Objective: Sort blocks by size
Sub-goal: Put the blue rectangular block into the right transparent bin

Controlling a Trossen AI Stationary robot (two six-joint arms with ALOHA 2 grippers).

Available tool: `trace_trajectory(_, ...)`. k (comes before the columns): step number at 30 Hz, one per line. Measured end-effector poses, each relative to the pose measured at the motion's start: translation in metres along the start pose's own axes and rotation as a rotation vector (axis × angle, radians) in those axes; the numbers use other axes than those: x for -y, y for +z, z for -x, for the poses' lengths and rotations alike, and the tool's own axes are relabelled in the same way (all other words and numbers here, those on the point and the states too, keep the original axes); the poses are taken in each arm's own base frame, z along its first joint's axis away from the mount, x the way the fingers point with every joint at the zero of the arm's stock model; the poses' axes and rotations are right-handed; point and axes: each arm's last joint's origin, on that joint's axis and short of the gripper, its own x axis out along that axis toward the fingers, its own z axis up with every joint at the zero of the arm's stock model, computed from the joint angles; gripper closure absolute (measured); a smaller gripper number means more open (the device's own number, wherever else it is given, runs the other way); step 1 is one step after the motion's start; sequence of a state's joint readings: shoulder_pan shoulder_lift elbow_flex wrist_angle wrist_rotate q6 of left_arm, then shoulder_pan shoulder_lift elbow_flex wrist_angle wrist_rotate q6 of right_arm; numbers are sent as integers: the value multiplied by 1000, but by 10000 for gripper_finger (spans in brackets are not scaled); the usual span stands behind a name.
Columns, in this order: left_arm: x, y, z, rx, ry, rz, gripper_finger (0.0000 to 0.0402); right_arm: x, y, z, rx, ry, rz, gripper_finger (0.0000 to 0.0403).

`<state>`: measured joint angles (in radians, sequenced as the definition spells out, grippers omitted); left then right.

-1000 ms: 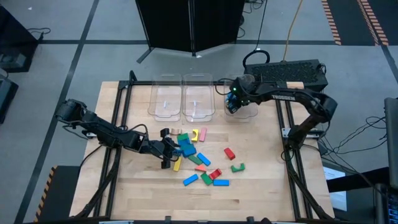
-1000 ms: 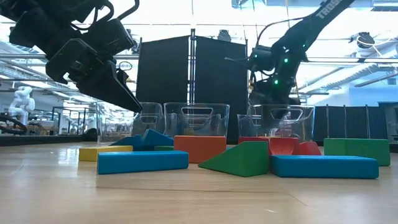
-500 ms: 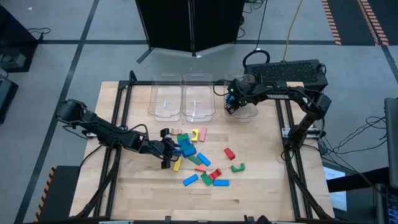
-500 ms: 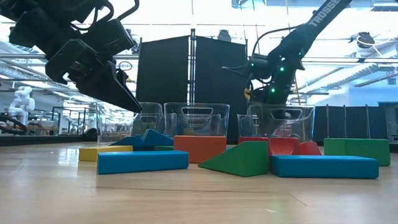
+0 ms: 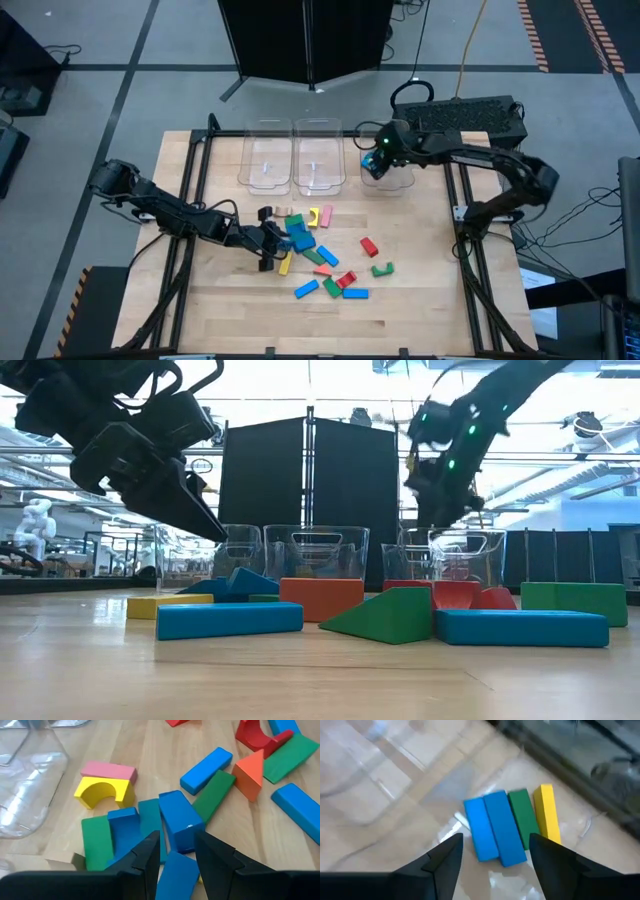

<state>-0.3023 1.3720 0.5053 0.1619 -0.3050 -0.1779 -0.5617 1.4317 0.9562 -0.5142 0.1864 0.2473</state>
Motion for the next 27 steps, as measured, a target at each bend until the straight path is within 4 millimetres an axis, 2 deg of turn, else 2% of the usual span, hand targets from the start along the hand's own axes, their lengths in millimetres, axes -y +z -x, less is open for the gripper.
trace_trajectory(5, 1, 0, 0, -2, -17, -8, 278, -8, -4, 43, 90, 60, 50, 194)
trace_trajectory(9, 1, 0, 0, 0, -28, -8, 278, -28, -14, 69, 141, 148, 68, 195)
trace_trajectory(19, 2, 1, 0, 5, -44, -8, 278, -88, -61, 95, 181, 224, 152, 195)
trace_trajectory(27, 2, 1, 0, 5, -44, -8, 278, -132, -109, 114, 207, 439, 286, 196)
